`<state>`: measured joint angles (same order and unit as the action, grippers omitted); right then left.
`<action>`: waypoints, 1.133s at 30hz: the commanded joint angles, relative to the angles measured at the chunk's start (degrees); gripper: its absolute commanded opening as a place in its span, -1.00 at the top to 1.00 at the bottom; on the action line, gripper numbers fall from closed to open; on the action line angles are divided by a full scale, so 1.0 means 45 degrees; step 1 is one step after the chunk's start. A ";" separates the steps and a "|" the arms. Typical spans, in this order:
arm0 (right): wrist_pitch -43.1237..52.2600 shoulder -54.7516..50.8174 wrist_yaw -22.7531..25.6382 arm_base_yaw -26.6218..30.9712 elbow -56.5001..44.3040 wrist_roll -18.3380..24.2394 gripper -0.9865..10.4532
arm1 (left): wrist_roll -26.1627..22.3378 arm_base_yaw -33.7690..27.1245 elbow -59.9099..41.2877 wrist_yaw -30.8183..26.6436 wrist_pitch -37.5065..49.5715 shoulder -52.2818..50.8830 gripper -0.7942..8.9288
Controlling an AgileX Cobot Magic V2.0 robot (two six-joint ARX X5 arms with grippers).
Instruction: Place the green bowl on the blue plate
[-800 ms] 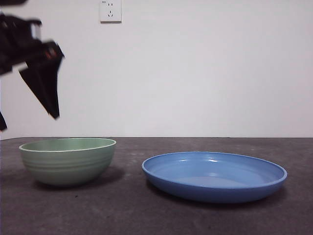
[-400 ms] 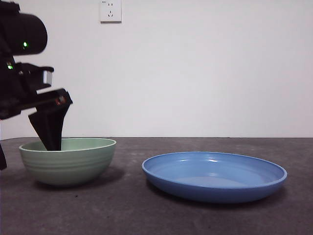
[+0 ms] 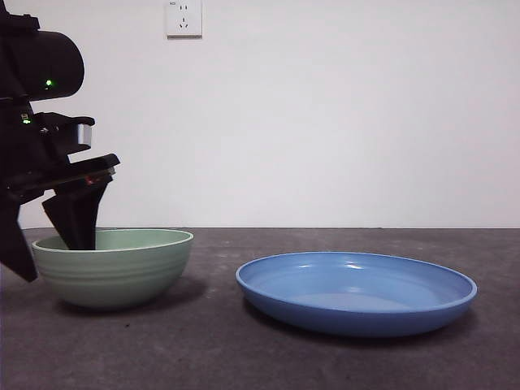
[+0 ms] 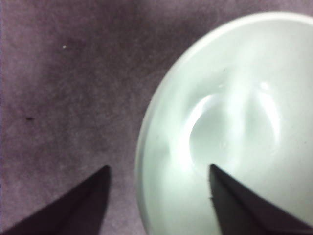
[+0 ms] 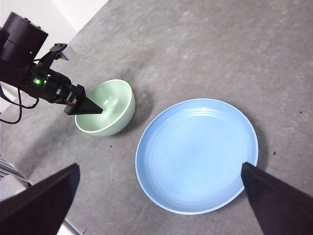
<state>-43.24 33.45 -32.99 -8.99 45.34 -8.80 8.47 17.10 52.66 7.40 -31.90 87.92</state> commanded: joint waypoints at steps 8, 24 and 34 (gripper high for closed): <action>0.0068 0.0029 -0.0044 -0.0058 0.0243 0.0053 -0.23 | 0.0282 0.0024 0.0233 -0.0029 0.0107 0.0199 0.80; 0.0068 0.0029 -0.0049 -0.0058 0.0243 0.0053 -0.23 | 0.1287 0.0559 0.2103 -0.0019 -0.2395 0.0214 0.80; 0.0073 0.0029 -0.0049 -0.0058 0.0243 0.0053 -0.23 | 0.1637 0.2059 0.5858 0.1005 -0.3954 0.1389 0.80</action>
<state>-43.22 33.45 -32.99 -8.99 45.34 -8.80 14.92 25.61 77.06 11.42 -49.65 92.73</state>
